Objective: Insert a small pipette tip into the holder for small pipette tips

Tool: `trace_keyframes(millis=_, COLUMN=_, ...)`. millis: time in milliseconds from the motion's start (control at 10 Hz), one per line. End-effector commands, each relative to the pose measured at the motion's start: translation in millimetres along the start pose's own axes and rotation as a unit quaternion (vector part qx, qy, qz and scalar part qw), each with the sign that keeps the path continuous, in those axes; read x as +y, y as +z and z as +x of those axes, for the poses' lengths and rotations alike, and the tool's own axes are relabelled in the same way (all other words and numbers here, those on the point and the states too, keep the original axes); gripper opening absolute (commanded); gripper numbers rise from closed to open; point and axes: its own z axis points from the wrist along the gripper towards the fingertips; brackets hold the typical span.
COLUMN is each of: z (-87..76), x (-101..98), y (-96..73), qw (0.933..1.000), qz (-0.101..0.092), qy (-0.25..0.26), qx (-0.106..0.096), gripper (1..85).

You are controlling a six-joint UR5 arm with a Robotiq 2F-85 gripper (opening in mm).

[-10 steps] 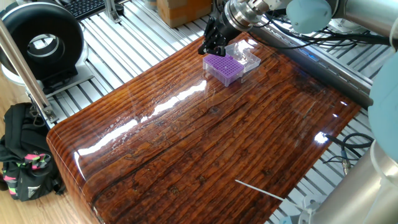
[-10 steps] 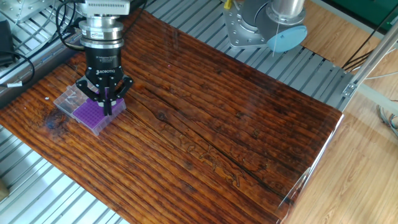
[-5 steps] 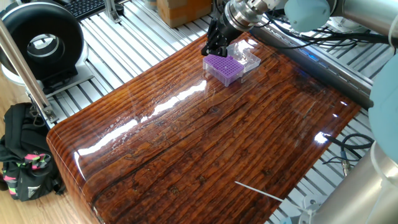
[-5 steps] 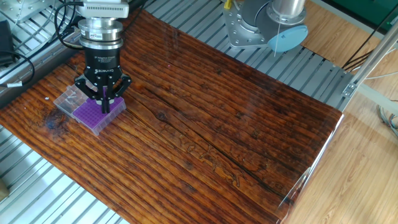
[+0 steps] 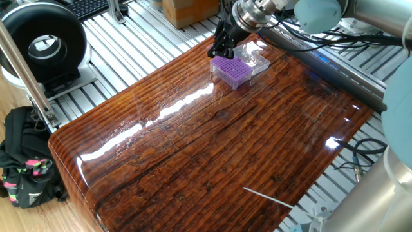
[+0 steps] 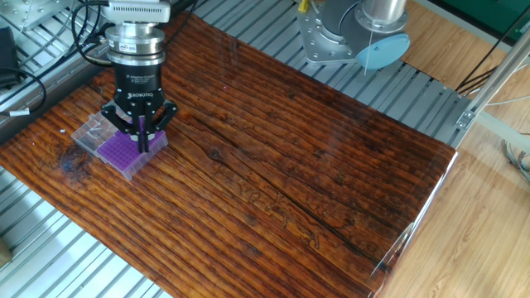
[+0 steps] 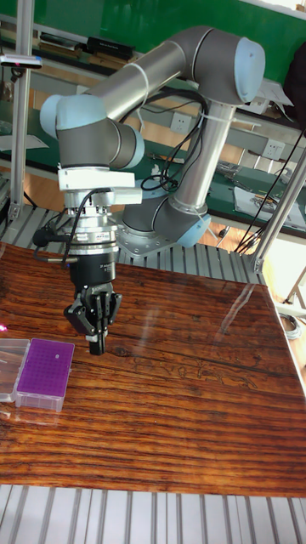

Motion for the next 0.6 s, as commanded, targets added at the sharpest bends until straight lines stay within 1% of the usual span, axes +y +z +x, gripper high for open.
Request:
trace_keyframes(millis=0, z=19.8, x=1.9, y=-11.7, qw=0.9975, qz=-0.04, qy=-0.055, qx=-0.018, gripper=1.0)
trace_keyframes(millis=100, z=25.2, x=-1.8, y=-17.7, qw=0.9962, qz=-0.05, qy=-0.067, qx=-0.026, gripper=1.0)
trace_keyframes(millis=200, z=32.2, x=-11.8, y=-25.6, qw=0.9958, qz=-0.047, qy=-0.072, qx=-0.032, gripper=1.0)
trace_keyframes(millis=300, z=30.6, x=-16.6, y=-33.9, qw=0.9947, qz=-0.055, qy=-0.061, qx=-0.062, gripper=1.0)
trace_keyframes(millis=400, z=29.2, x=-17.4, y=-41.4, qw=0.9931, qz=-0.065, qy=-0.045, qx=-0.086, gripper=1.0)
trace_keyframes(millis=500, z=24.4, x=-20.1, y=-48.3, qw=0.9907, qz=-0.068, qy=-0.043, qx=-0.11, gripper=1.0)
